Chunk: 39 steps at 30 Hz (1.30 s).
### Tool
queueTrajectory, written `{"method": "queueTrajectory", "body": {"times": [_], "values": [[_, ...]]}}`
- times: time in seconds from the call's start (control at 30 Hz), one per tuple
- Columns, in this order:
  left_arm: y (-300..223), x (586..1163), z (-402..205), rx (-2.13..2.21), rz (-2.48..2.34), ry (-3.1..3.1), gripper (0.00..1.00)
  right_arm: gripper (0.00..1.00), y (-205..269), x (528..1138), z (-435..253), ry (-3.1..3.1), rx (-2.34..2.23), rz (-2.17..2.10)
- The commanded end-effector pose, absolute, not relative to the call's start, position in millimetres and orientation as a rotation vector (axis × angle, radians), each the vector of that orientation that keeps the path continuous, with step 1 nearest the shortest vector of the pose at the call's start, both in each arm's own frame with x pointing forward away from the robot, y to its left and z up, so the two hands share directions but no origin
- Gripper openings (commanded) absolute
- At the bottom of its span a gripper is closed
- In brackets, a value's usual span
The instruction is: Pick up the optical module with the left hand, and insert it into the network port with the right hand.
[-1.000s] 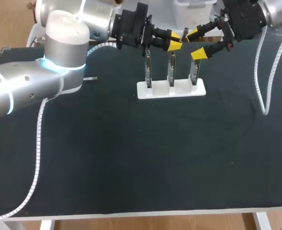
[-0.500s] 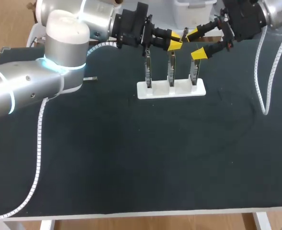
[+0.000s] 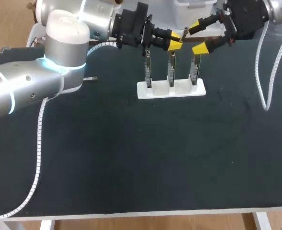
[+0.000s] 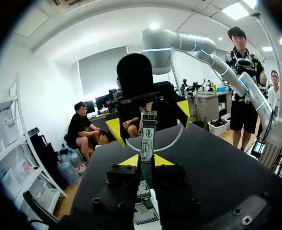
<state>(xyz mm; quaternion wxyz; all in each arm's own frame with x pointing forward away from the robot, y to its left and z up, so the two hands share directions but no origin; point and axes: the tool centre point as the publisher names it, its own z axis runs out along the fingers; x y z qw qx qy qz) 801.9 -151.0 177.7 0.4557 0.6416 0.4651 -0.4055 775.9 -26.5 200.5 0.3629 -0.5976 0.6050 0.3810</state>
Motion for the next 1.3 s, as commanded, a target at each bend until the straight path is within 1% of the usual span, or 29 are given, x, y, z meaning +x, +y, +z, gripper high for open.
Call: {"method": "queueTrajectory", "body": {"times": [0.03,0.33,0.7,1.3], "values": [[-152,805,178,1.589,-1.003,1.147,0.0,1.0,-23,777,207,1.547,-1.546,0.958],[-152,805,178,1.589,-1.003,1.147,0.0,1.0,-9,789,215,1.491,-1.579,0.948],[-152,805,178,1.589,-1.003,1.147,0.0,1.0,4,802,210,1.464,-1.608,0.968],[-152,805,178,1.589,-1.003,1.147,0.0,1.0,4,804,210,1.468,-1.611,0.972]]}}
